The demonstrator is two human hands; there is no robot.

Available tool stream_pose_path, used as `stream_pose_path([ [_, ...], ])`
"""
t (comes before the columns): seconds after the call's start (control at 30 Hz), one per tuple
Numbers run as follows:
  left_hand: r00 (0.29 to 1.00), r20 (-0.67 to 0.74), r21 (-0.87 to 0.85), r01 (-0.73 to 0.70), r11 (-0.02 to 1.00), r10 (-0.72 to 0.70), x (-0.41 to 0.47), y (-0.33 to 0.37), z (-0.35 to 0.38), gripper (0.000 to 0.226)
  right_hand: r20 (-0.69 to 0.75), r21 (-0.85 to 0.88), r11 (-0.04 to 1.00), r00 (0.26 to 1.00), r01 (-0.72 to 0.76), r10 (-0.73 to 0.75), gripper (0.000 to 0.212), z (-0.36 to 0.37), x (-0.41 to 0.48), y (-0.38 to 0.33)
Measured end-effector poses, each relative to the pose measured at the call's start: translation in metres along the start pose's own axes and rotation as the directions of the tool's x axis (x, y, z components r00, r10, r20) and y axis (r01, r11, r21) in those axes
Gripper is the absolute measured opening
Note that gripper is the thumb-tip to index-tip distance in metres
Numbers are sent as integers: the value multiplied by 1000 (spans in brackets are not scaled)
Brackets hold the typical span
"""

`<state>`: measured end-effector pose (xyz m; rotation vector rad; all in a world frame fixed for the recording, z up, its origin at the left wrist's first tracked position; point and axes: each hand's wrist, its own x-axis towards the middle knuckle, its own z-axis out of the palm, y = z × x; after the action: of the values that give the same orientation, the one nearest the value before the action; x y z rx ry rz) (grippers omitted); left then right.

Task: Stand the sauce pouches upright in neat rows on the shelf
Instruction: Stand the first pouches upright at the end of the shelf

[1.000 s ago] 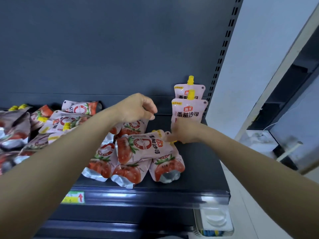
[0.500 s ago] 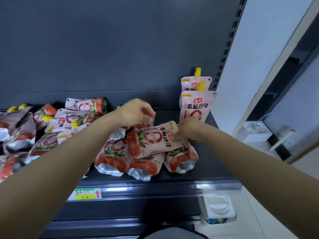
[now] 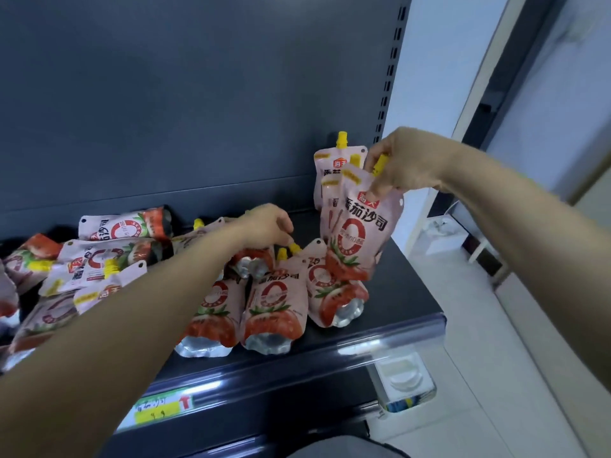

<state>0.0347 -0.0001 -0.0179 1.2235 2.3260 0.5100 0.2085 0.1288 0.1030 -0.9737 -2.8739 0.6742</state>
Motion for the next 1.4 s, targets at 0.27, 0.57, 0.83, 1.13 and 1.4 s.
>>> stream_pose_path([
  [0.27,982,150,285,64,956,-111,26,6,22,20,13,-205,978,999,-32,35,22,14,1,24],
  [0.57,969,187,249,115,962,-164,48,9,28,40,5,-168,985,1000,30,-29,22,24,10,39],
  [0.83,965,205,306,98,947,-166,48,11,31,32,7,-120,992,999,48,-47,24,24,10,42],
  [1.13,950,251,254,120,960,-185,45,22,33,58,-116,-128,989,989,73,-88,22,31,26,45],
  [1.4,972,197,210,85,974,-128,40,26,41,34,-176,-79,994,981,71,-84,28,36,39,45],
])
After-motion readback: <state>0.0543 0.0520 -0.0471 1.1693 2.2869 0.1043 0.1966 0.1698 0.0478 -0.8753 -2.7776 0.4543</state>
